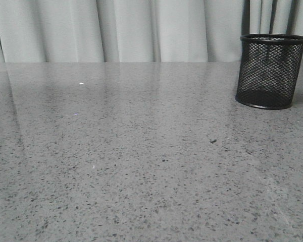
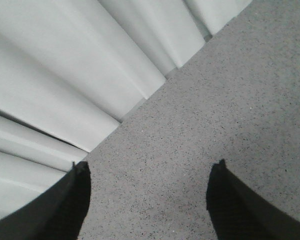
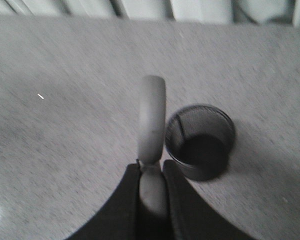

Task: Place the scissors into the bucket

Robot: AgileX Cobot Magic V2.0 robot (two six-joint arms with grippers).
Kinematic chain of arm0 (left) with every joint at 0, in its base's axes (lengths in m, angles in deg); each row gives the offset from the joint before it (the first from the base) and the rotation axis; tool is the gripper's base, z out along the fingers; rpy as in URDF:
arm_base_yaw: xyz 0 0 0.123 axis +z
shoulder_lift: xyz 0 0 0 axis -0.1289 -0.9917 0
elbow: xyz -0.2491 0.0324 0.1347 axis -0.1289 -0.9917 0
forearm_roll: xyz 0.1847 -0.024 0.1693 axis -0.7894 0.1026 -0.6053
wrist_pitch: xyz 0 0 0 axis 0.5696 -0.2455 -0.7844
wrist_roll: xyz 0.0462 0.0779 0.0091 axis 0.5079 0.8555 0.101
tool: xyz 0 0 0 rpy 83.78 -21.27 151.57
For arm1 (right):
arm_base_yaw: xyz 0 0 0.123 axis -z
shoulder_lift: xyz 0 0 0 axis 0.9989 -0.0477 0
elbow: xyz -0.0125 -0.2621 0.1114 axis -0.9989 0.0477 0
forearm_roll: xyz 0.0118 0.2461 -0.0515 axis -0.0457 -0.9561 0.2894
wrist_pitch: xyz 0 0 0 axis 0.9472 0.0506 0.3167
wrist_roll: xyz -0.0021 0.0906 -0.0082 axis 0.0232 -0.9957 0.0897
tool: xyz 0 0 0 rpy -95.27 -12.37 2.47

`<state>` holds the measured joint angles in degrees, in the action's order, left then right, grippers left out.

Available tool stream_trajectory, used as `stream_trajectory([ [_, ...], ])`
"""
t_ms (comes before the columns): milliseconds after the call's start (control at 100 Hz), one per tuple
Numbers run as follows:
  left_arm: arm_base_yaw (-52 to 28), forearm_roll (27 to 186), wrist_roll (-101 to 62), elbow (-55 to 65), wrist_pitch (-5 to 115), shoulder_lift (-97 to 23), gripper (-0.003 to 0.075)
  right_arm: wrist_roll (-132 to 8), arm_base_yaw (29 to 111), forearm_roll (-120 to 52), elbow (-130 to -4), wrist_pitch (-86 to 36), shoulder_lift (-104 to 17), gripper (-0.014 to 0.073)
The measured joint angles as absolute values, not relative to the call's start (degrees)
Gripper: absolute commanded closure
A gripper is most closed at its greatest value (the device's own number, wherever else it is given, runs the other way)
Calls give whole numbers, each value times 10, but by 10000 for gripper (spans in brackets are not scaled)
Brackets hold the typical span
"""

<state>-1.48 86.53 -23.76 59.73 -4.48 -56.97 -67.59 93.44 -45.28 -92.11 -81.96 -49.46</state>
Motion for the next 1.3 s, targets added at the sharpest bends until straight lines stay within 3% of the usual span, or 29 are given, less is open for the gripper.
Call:
stream_trajectory([
  [900,-3,899,-238,598,-46,-563,262,-695,909,-373,-951,-849,-662,639],
  [1020,-3,899,-239,598,-46,-563,262,-692,901,-373,-951,-848,-677,537],
  [1190,-3,900,-239,598,-46,-563,262,-689,901,-372,-952,-846,-690,247],
  [1300,-3,900,-239,598,-46,-563,264,-689,901,-372,-958,-842,-689,235],
])
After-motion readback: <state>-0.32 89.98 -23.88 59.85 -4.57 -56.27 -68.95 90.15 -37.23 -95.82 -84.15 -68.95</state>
